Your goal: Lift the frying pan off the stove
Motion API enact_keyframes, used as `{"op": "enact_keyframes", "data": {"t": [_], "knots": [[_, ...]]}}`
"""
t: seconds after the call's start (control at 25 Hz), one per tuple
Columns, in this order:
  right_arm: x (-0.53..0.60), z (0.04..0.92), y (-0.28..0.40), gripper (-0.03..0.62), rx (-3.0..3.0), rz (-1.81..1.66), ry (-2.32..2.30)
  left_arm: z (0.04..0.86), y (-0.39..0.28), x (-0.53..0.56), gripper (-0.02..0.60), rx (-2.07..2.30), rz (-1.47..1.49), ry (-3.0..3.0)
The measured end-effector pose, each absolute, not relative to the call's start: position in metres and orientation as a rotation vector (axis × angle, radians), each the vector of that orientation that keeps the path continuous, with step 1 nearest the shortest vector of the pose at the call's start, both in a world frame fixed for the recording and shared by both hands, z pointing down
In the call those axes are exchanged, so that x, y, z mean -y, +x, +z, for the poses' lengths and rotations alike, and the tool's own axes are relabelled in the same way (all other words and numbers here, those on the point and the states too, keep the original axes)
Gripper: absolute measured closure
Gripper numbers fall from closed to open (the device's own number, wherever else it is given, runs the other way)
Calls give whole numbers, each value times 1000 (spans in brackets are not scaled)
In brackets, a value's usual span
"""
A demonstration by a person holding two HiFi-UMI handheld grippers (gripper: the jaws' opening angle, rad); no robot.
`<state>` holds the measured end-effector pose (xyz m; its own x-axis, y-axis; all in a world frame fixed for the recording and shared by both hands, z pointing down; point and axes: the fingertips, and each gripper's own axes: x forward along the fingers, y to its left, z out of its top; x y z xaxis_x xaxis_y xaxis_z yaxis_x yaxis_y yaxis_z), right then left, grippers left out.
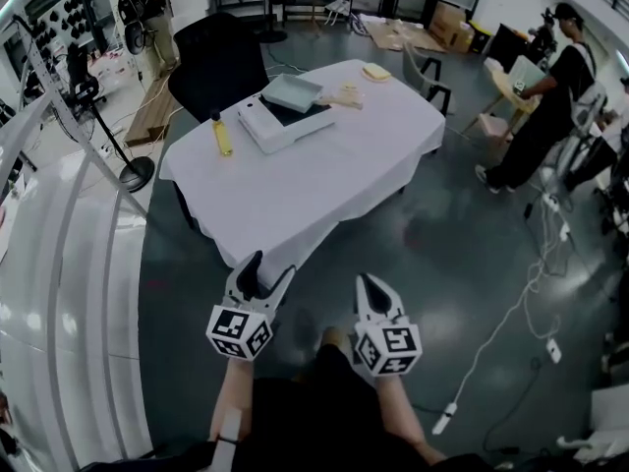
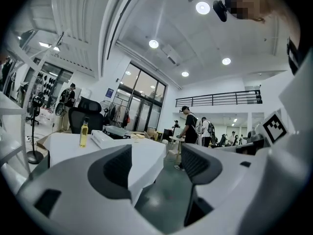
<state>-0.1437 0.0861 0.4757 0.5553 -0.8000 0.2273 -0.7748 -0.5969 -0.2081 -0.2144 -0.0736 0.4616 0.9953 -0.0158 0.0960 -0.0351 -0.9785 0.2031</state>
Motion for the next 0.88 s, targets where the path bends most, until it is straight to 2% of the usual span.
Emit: {"op": "enact_keyframes", "data": {"t": [0.4, 0.88], "knots": [[-74, 471, -42, 589, -1393, -437, -2696, 454, -117, 85, 277, 56, 120, 2959], [-52, 480, 27, 589, -1497, -445, -2656, 464, -58, 96, 278, 137, 131, 2960]]}}
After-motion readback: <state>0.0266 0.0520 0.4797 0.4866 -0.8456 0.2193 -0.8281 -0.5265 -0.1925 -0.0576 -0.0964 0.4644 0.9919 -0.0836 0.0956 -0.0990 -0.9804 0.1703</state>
